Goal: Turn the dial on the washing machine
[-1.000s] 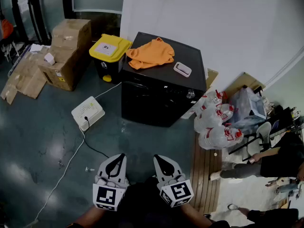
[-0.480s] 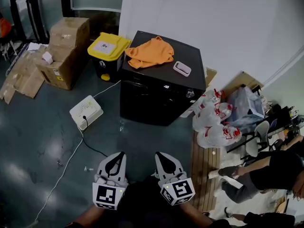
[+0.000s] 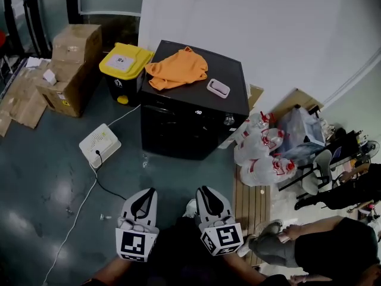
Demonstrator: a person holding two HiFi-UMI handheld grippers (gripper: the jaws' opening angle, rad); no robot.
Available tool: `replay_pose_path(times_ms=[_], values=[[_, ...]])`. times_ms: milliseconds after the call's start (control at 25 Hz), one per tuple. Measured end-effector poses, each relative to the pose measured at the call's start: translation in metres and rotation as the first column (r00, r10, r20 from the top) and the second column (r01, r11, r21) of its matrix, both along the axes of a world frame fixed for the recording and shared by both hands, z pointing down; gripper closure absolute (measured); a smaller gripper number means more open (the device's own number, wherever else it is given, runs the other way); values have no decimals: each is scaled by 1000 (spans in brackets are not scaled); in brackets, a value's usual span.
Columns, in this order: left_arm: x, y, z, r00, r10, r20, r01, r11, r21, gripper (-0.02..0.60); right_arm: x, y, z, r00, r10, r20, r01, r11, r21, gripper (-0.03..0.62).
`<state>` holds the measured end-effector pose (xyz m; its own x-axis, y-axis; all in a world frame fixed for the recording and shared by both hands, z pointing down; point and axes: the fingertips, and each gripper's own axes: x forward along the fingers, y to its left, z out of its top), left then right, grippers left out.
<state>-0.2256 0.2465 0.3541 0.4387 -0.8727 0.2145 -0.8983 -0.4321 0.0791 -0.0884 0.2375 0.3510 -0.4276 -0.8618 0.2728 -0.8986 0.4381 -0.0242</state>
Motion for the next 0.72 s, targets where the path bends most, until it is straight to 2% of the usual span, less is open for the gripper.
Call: replay_pose_path(times_ms=[40, 80, 200, 240, 360, 440, 720], values=[[4, -6, -1, 1000, -6, 3, 6, 1000, 2, 571, 6, -7, 1, 1000, 5, 10, -5, 1000, -5, 508], [7, -14, -3, 1000, -14, 5, 14, 1000, 13, 570, 11, -15, 2, 1000, 6, 18, -6, 1000, -10, 427], [20, -39, -7, 1000, -23, 14, 23, 999, 23, 554, 25, -39, 4, 1000, -5, 29, 5, 1000, -13, 350], [26, -47, -7, 1000, -25, 17, 25, 1000, 14, 508, 32, -47, 6, 1000, -5, 29, 6, 1000, -17, 314], [50, -70, -4, 999, -40, 19, 40, 999, -25, 374, 61, -75, 11, 1000, 9, 16, -9, 1000, -27, 269], [67, -88, -10, 998, -52, 29, 52, 999, 4, 315, 80, -94, 10, 1000, 19, 2, -19, 1000, -17, 250], [127, -133, -17, 995, -67, 70, 67, 998, 6, 276, 141, -142, 14, 999, 26, -26, -26, 1000, -5, 223]])
